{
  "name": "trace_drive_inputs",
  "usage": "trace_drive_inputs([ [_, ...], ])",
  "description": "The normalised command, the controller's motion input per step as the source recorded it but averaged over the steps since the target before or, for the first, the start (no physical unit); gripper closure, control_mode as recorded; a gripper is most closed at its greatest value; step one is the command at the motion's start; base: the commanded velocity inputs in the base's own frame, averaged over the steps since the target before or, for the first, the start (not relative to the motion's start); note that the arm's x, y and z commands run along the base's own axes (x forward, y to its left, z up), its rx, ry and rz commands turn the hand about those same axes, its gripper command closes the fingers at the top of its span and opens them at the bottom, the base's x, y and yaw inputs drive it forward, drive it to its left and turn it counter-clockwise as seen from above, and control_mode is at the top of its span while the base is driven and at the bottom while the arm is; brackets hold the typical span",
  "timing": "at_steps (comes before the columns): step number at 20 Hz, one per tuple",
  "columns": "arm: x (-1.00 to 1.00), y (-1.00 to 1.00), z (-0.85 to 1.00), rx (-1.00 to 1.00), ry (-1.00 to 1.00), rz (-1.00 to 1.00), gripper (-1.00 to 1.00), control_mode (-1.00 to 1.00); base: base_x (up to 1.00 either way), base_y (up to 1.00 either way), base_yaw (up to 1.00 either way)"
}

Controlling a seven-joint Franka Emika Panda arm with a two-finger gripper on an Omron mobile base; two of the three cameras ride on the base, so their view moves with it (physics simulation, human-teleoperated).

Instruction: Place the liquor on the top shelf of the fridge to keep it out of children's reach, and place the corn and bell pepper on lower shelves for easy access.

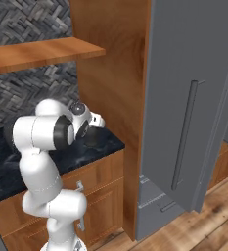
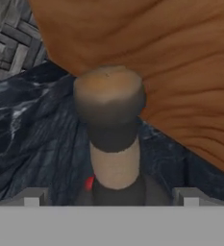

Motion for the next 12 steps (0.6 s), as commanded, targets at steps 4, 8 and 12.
trace_drive_inputs([
  [4,0.29,0.00,-0.23,0.00,0.00,0.00,-1.00,-1.00,0.00,0.00,0.00],
  [8,0.28,0.00,-0.17,0.00,0.00,0.00,-1.00,-1.00,0.00,0.00,0.00],
  [12,0.23,0.00,-0.12,0.00,0.00,0.00,-1.00,-1.00,0.00,0.00,0.00],
])
